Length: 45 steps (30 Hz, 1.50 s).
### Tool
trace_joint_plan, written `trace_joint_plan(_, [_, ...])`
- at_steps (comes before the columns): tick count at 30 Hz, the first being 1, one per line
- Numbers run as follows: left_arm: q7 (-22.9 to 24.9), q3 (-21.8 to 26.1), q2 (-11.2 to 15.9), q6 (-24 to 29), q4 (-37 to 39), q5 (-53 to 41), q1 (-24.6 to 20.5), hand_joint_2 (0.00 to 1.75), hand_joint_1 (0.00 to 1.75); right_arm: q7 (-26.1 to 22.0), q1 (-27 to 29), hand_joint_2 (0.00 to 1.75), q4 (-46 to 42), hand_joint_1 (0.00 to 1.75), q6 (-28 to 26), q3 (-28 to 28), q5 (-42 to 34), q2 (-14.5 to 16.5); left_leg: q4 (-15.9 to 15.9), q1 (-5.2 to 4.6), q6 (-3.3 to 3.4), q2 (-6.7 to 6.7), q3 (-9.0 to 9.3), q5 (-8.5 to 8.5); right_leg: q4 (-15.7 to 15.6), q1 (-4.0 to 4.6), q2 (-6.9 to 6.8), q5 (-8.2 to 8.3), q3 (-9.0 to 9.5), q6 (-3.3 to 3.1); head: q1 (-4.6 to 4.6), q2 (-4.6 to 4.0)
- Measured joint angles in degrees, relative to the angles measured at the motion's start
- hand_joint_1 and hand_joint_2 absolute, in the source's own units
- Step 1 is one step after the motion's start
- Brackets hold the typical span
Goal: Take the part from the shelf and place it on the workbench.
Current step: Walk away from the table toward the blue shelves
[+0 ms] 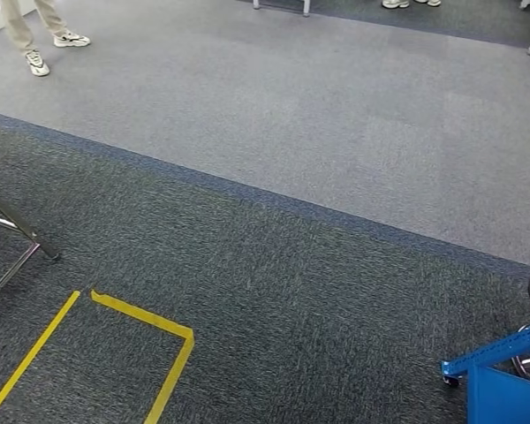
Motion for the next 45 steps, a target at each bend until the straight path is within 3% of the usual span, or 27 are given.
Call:
trace_joint_plan(1, [0.0, 0.0, 0.01, 0.0, 0.0, 0.0, 0.02, 0.0, 0.0, -0.07, -0.05, 0.0, -0.01, 0.0, -0.01, -0.01, -0.01, -0.02, 0.01, 0.01, -0.03, 0.5, 0.01, -0.03, 1.39, -0.08, -0.14, -0.06, -0.51, 0.21, -0.01, 0.0])
trace_joint_plan(2, [0.0, 0.0, 0.0, 0.0, 0.0, 0.0, 0.0, 0.0, 0.0, -0.08, -0.1, 0.0, -0.01, 0.0, -0.01, -0.01, -0.01, -0.05, 0.04, 0.04, -0.09, 0.93, 0.04, -0.09, 0.71, -0.21, -0.35, 0.87, 0.01, 0.39, 0.02, 0.0])
trace_joint_plan(5, [0.0, 0.0, -0.06, 0.0, 0.0, 0.01, -0.08, 0.0, 0.0, 0.32, 0.16, 0.0, -0.01, 0.0, 0.0, -0.03, 0.02, -0.19, 0.43, -0.05, -0.73, 1.78, 0.14, -0.47, -9.63, -0.66, -2.26, 5.56, 5.35, 0.83, 0.09, 0.0])
trace_joint_plan(7, [0.0, 0.0, 0.01, 0.0, 0.0, 0.03, -0.04, 0.0, 0.0, 0.41, 0.45, 0.0, -0.01, 0.0, 0.01, -0.03, 0.0, -0.23, 0.82, -0.36, -1.37, 2.31, -0.02, -0.69, -13.51, -0.57, -3.12, 6.2, 7.28, 0.17, 0.08, 0.0])
trace_joint_plan(9, [0.0, 0.0, 0.06, 0.0, 0.0, 0.07, -0.05, 0.0, 0.0, 0.3, 0.53, 0.0, -0.01, 0.0, 0.0, -0.05, -0.04, -0.23, 0.98, -0.43, -1.8, 3.0, -0.1, -0.73, -13.61, -0.42, -2.5, 6.17, 7.3, -0.88, -0.08, 0.0])
trace_joint_plan(11, [0.0, 0.0, 0.06, 0.01, 0.0, 0.09, -0.19, 0.0, 0.0, 0.18, 0.5, 0.0, 0.0, 0.0, 0.01, -0.07, -0.08, -0.23, 2.23, -0.22, -2.3, 2.18, -0.46, -1.91, -13.67, -0.49, -1.85, 6.35, 7.21, -1.52, -0.28, 0.0])
trace_joint_plan(13, [0.0, 0.0, 0.05, 0.01, 0.0, 0.09, -0.23, 0.0, 0.0, 0.13, 0.4, 0.0, 0.01, 0.0, 0.02, -0.07, -0.09, -0.23, 7.34, -0.08, -2.69, 0.43, -2.59, -5.11, -13.75, -0.52, -1.31, 6.49, 7.19, -2.17, -0.51, 0.0])
trace_joint_plan(15, [0.02, 0.0, 0.05, 0.01, 0.0, 0.14, -0.15, 0.0, 0.0, 0.04, 0.36, 0.0, 0.01, 0.0, 0.04, -0.07, -0.08, -0.23, 14.93, -0.1, -2.67, -0.18, -6.02, -8.33, -13.74, -0.33, -0.6, 6.55, 7.09, -2.55, -0.57, 0.0])
trace_joint_plan(16, [0.03, 0.0, 0.05, 0.0, 0.0, 0.16, -0.11, 0.0, 0.0, -0.01, 0.37, 0.0, 0.01, 0.0, 0.05, -0.07, -0.07, -0.23, 17.64, -0.12, -2.6, -0.22, -7.3, -9.17, -13.74, -0.23, -0.28, 6.57, 7.05, -2.64, -0.57, 0.0])
trace_joint_plan(17, [0.04, 0.0, 0.05, 0.0, 0.0, 0.17, -0.11, 0.0, 0.0, -0.06, 0.37, 0.0, 0.02, 0.0, 0.07, -0.07, -0.07, -0.23, 18.61, -0.16, -2.45, -0.23, -7.82, -8.99, -13.73, -0.14, 0.09, 6.59, 7.07, -2.66, -0.56, 0.0])
trace_joint_plan(19, [0.04, 0.0, 0.08, 0.0, 0.0, 0.11, -0.12, 0.0, 0.0, -0.11, 0.36, 0.0, 0.03, 0.0, 0.11, -0.07, -0.07, -0.2, 15.27, -0.33, -1.87, -0.48, -6.45, -6.02, -13.73, 0.02, 0.89, 6.6, 7.24, -2.68, -0.56, 0.0])
trace_joint_plan(21, [0.05, 0.01, 0.2, 0.0, 0.01, 0.03, -0.11, 0.0, 0.0, -0.15, 0.28, 0.0, 0.08, 0.0, 0.17, -0.07, -0.05, -0.03, 7.75, -0.67, -0.8, -2.07, -3.23, -1.73, -13.68, 0.15, 1.81, 6.58, 7.28, -2.64, -0.52, 0.0])
trace_joint_plan(22, [0.05, 0.02, 0.26, 0.01, 0.02, 0.01, -0.11, 0.0, 0.0, -0.17, 0.22, 0.0, 0.11, 0.0, 0.18, -0.07, -0.05, 0.07, 4.46, -0.81, -0.41, -3.0, -1.89, -0.59, -13.59, 0.13, 2.26, 6.59, 7.16, -2.55, -0.52, 0.0])
trace_joint_plan(24, [0.07, 0.04, 0.35, 0.03, 0.04, 0.0, -0.15, 0.0, 0.0, -0.19, 0.13, 0.0, 0.16, 0.0, 0.17, -0.07, -0.05, 0.2, 1.63, -1.03, -0.09, -4.04, -0.93, -0.31, -13.5, -0.06, 2.98, 6.74, 6.63, -2.09, -0.5, 0.0])
trace_joint_plan(25, [0.07, 0.04, 0.28, 0.04, 0.04, 0.0, -0.16, 0.0, 0.0, -0.2, 0.12, 0.0, 0.16, 0.0, 0.16, -0.08, -0.06, 0.19, 1.13, -1.02, -0.12, -3.72, -0.83, -0.29, -13.57, -0.18, 3.39, 6.89, 6.54, -1.77, -0.51, 0.0])
trace_joint_plan(27, [0.1, 0.05, 0.25, 0.06, 0.04, 0.0, -0.14, 0.0, 0.0, -0.2, 0.13, 0.0, 0.16, 0.0, 0.14, -0.1, -0.06, 0.15, 0.41, -0.75, 0.08, -2.81, -0.52, 0.14, -13.02, -0.15, 2.77, 6.47, 5.99, -1.2, -0.44, 0.0])
trace_joint_plan(29, [0.16, 0.08, 0.21, 0.11, 0.04, 0.13, -0.11, 0.0, 0.0, -0.18, 0.04, 0.0, 0.16, 0.0, 0.18, -0.1, 0.14, 0.09, -0.19, -0.49, 0.28, -1.82, -0.23, 0.45, -8.85, -0.04, 1.09, 3.89, 3.9, -0.65, -0.21, 0.0])
trace_joint_plan(31, [0.25, 0.33, 0.22, 0.41, 0.04, 1.11, -0.01, 0.0, 0.0, 0.22, -0.31, 0.0, 0.15, 0.0, 0.24, 0.06, 1.25, 0.06, -0.19, -0.49, 0.36, -0.72, -0.26, 0.4, -1.52, -0.03, 0.2, 0.52, 0.46, -0.07, -0.07, 0.0])
trace_joint_plan(32, [0.57, 0.72, 0.27, 0.48, 0.04, 2.38, -0.13, 0.0, 0.0, 0.79, -0.63, 0.0, 0.14, 0.0, 0.3, 0.36, 2.65, 0.07, -0.18, -0.49, 0.35, -0.11, -0.26, 0.38, 1.1, -0.06, 0.03, -0.21, -0.69, 0.15, -0.1, 0.0])
trace_joint_plan(33, [1.54, 1.56, 0.37, 0.06, 0.04, 4.43, -0.77, 0.0, 0.0, 1.85, -1.13, 0.0, 0.09, 0.0, 0.5, 1.12, 4.9, 0.07, -0.16, -0.46, 0.33, 0.45, -0.27, 0.36, 1.6, -0.12, -0.1, 0.27, -0.78, 0.33, -0.09, 0.0])
trace_joint_plan(34, [3.07, 2.82, 0.51, -0.82, -0.01, 6.9, -1.9, 0.0, 0.0, 3.27, -1.73, 0.0, 0.03, 0.0, 0.88, 2.28, 7.47, 0.08, -0.14, -0.4, 0.27, 0.85, -0.25, 0.35, -0.23, -0.21, -0.31, 1.81, 0.33, 0.45, -0.09, 0.0])
trace_joint_plan(36, [6.61, 6.2, 1.02, -2.86, -0.25, 11.43, -5.05, 0.0, 0.0, 6.25, -2.9, 0.0, -0.12, 0.0, 1.79, 5.3, 11.69, 0.14, 0.0, -0.33, -0.12, 1.21, -0.23, 0.3, -7.76, -0.33, -1.45, 5.42, 4.47, 0.66, -0.07, 0.0])
trace_joint_plan(38, [8.18, 9.84, 1.67, -3.26, -0.56, 13.79, -7.37, 0.0, 0.0, 7.72, -3.59, 0.0, -0.19, 0.0, 2.2, 7.64, 12.77, 0.35, 0.4, -0.54, -0.81, 1.44, -0.41, 0.2, -13.1, -0.19, -2.5, 6.58, 7.34, 0.02, -0.04, 0.0])
trace_joint_plan(42, [8.3, 14.54, 2.22, -2.81, -0.83, 14.23, -8.45, 0.0, 0.0, 7.87, -3.78, 0.0, -0.27, 0.0, 2.19, 9.49, 12.06, 0.58, 1.3, -0.63, -1.81, 2.24, -0.75, -0.41, -13.93, -0.1, -1.4, 6.7, 7.42, -1.77, -0.31, 0.0])
trace_joint_plan(43, [8.51, 15.02, 2.27, -2.75, -0.87, 13.76, -8.52, 0.0, 0.0, 7.86, -3.8, 0.0, -0.28, 0.0, 2.21, 9.67, 11.8, 0.58, 2.73, -0.56, -2.06, 1.71, -1.33, -1.47, -13.99, -0.19, -1.15, 6.8, 7.4, -2.16, -0.4, 0.0])
trace_joint_plan(45, [9.18, 15.67, 2.27, -2.42, -0.91, 12.57, -8.67, 0.0, 0.0, 7.9, -3.86, 0.0, -0.29, 0.0, 2.34, 9.98, 11.56, 0.58, 9.11, -0.43, -2.41, 0.3, -4.12, -4.97, -14.05, -0.2, -0.66, 6.91, 7.3, -2.78, -0.61, 0.0])
